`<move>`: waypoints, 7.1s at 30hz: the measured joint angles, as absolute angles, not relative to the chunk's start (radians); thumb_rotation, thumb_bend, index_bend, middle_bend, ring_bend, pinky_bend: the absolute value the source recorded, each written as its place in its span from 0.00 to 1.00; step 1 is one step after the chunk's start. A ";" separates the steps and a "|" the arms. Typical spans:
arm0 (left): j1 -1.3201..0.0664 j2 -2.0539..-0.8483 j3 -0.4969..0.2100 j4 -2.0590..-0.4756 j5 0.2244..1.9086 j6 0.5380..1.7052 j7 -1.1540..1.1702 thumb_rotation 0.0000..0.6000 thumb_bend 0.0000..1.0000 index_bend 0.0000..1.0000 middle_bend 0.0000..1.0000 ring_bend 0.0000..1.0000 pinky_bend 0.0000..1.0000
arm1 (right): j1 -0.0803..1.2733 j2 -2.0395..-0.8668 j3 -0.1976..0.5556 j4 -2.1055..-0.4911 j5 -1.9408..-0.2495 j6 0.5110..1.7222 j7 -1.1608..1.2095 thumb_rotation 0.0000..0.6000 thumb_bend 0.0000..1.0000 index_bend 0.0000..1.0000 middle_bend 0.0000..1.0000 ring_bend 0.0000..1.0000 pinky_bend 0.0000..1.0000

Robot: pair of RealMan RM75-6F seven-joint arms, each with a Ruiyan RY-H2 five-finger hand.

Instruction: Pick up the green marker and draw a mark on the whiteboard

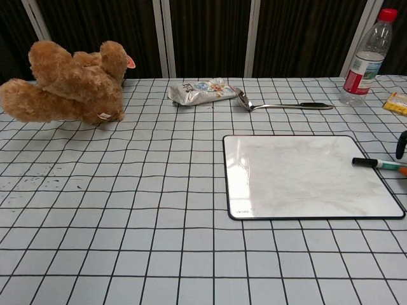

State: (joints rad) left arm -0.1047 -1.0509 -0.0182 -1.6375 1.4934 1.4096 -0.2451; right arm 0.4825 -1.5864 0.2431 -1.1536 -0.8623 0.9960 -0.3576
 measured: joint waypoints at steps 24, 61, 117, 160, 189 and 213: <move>-0.104 -1.051 -0.019 -1.635 1.494 1.412 -0.248 1.00 0.00 0.00 0.00 0.00 0.00 | 0.485 -1.605 0.236 -1.101 -0.837 0.977 -0.382 1.00 0.45 0.50 1.00 1.00 0.93; -0.103 -1.056 -0.018 -1.633 1.500 1.421 -0.245 1.00 0.00 0.00 0.00 0.00 0.00 | 0.428 -1.562 0.464 -1.466 -0.948 1.099 0.272 1.00 0.56 0.81 1.00 1.00 0.93; -0.104 -1.052 -0.014 -1.634 1.501 1.414 -0.258 1.00 0.00 0.00 0.00 0.00 0.00 | 0.423 -1.910 0.499 -1.302 -0.835 1.185 0.562 1.00 0.61 0.90 1.00 1.00 0.92; -0.106 -1.048 -0.010 -1.637 1.506 1.409 -0.267 1.00 0.00 0.00 0.00 0.00 0.00 | 0.433 -1.978 0.496 -1.171 -0.876 1.185 0.442 1.00 0.61 0.90 1.00 1.00 0.92; -0.110 -1.038 -0.012 -1.647 1.506 1.404 -0.294 1.00 0.00 0.00 0.00 0.00 0.00 | 0.513 -2.068 0.550 -1.131 -0.856 1.117 0.409 1.00 0.61 0.90 1.00 1.00 0.91; -0.109 -1.039 -0.010 -1.646 1.514 1.411 -0.295 1.00 0.00 0.00 0.00 0.00 0.00 | 0.524 -2.040 0.546 -1.280 -0.978 1.214 0.379 1.00 0.61 0.90 1.00 1.00 0.91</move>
